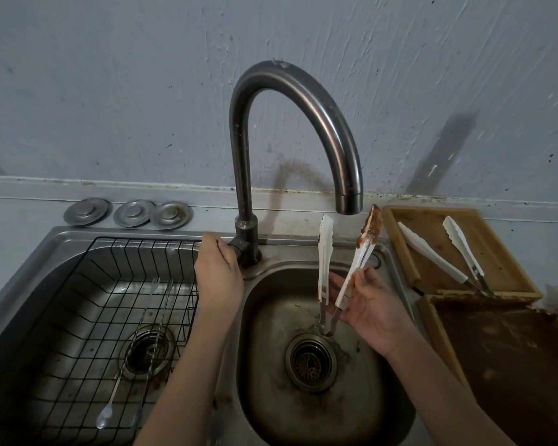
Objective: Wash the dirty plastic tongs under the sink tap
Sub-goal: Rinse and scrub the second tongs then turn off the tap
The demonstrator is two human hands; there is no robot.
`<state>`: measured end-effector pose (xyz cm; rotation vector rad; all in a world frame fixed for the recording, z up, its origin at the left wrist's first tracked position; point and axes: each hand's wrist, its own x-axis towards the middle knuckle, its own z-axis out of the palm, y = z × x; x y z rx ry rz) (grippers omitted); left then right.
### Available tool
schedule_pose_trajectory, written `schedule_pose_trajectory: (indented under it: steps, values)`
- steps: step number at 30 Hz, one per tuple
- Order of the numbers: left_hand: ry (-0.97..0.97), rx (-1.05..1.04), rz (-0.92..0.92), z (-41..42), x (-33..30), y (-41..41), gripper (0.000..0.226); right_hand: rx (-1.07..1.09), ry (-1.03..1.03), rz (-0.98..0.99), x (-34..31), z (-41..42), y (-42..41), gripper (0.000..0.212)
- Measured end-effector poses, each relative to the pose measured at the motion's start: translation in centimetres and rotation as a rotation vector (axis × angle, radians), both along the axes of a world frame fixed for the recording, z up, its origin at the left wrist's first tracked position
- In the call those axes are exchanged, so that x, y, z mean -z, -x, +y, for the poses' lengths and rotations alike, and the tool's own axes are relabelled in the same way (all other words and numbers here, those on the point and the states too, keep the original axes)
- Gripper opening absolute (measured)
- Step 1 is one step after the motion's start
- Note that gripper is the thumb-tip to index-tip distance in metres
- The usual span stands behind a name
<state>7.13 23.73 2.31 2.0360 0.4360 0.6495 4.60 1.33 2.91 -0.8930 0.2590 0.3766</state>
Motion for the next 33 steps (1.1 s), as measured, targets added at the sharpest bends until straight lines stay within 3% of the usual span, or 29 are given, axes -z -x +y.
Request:
schedule_pose_trajectory:
  steps: [9,14,26,33]
  values:
    - [0.000,0.008,-0.021,0.07,0.27,-0.02,0.024,-0.021,0.015,-0.015,0.06,0.15,0.09,0.018]
    - [0.002,0.005,-0.028,0.03,0.39,-0.05,0.026,-0.002,0.041,-0.010,0.18,0.09,0.10,0.029]
    - [0.018,0.007,-0.054,-0.04,0.58,0.15,0.028,0.004,0.046,0.003,0.37,0.15,0.18,0.026]
    - [0.064,0.018,-0.067,0.12,0.79,0.41,0.027,-0.030,0.068,-0.021,0.26,0.43,0.21,0.014]
